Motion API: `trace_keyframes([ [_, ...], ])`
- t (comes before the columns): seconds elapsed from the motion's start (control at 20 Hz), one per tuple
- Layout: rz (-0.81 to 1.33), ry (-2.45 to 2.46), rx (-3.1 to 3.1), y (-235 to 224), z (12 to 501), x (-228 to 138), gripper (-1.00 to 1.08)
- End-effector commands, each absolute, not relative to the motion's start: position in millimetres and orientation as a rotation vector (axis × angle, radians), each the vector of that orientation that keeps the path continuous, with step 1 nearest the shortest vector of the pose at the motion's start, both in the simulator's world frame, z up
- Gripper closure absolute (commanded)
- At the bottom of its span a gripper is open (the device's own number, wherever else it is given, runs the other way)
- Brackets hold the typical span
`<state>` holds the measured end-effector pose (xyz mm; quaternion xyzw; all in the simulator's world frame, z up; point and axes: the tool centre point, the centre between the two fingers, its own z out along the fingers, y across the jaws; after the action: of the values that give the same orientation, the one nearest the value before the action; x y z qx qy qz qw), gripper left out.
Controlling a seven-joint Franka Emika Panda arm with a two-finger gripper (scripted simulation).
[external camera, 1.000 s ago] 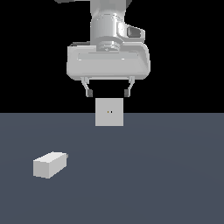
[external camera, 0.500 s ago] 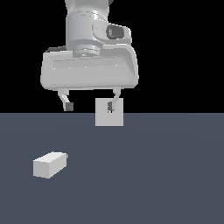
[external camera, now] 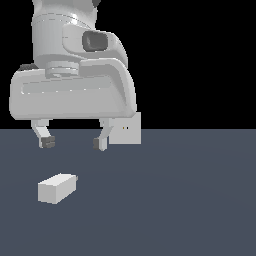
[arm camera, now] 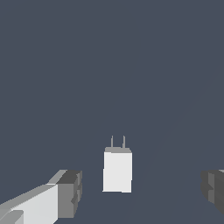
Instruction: Plug the charger into the wall socket.
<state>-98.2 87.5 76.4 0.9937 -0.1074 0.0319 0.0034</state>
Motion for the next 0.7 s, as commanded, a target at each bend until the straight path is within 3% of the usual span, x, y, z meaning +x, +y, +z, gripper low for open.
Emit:
trace_keyframes([
  [0.0, 0.108, -0.361, 3.112, 94.0, 70.6, -103.2, -0.92],
  [0.65, 0.114, -0.387, 3.107, 103.7, 60.1, -109.2, -0.92],
])
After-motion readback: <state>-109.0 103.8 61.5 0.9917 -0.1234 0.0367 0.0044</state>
